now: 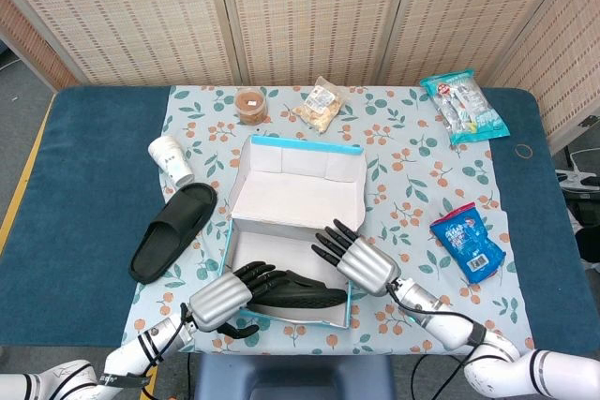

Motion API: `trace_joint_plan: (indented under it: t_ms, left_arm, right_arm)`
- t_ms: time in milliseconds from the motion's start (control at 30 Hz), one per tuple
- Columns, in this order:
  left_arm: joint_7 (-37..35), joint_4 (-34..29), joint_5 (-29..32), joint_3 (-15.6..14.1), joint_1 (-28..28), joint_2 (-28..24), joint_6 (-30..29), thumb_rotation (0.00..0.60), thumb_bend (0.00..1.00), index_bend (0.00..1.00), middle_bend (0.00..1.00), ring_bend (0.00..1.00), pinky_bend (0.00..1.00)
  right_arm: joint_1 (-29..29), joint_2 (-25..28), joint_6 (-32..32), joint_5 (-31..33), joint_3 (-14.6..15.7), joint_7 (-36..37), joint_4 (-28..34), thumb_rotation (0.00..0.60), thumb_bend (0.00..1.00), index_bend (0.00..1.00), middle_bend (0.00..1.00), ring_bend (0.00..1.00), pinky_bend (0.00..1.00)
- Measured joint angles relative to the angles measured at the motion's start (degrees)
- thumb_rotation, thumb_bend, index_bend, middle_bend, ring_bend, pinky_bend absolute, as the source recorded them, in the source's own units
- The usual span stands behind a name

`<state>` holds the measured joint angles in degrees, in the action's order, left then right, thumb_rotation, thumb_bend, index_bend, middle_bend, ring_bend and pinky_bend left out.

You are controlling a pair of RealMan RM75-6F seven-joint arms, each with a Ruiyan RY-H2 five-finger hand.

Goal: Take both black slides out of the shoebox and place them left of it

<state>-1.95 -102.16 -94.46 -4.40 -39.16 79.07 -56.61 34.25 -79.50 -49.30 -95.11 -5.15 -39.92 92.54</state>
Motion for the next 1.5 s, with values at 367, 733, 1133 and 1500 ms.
trace_joint_plan:
  t_ms: [367,733,1133,1500]
  left_arm:
    - [2.0,-1.0,1.5,0.9,-0.2,1.3,0.8,0.600,0.33,0.02,0.00,0.00,0.09]
    - [10.0,-1.7,7.0,3.8,0.2,4.7,0.9,0.600,0.33,0.06,0.00,0.00,0.12]
    - [13.3,-1.2,18.5,6.6,-2.5,7.1,7.4,0.600,0.32,0.10,0.07,0.02,0.16]
    - [22.1,2.0,23.1,7.1,-3.5,10.8,6.2,0.600,0.33,0.25,0.14,0.07,0.17]
  right_arm:
    - [-2.9,11.9,-11.0,-5.4,4.1,13.4,8.3,0.600,0.06,0.00,0.00,0.00,0.01]
    - [-10.3,18.9,-24.5,-6.6,6.9,30.7,7.1,0.600,0.06,0.00,0.00,0.00,0.01]
    - [-17.5,18.6,-33.7,-7.4,9.7,39.1,0.7,0.600,0.06,0.00,0.00,0.00,0.01]
    - [-23.0,16.9,-38.9,-7.9,11.2,41.4,-3.0,0.600,0.06,0.00,0.00,0.00,0.01]
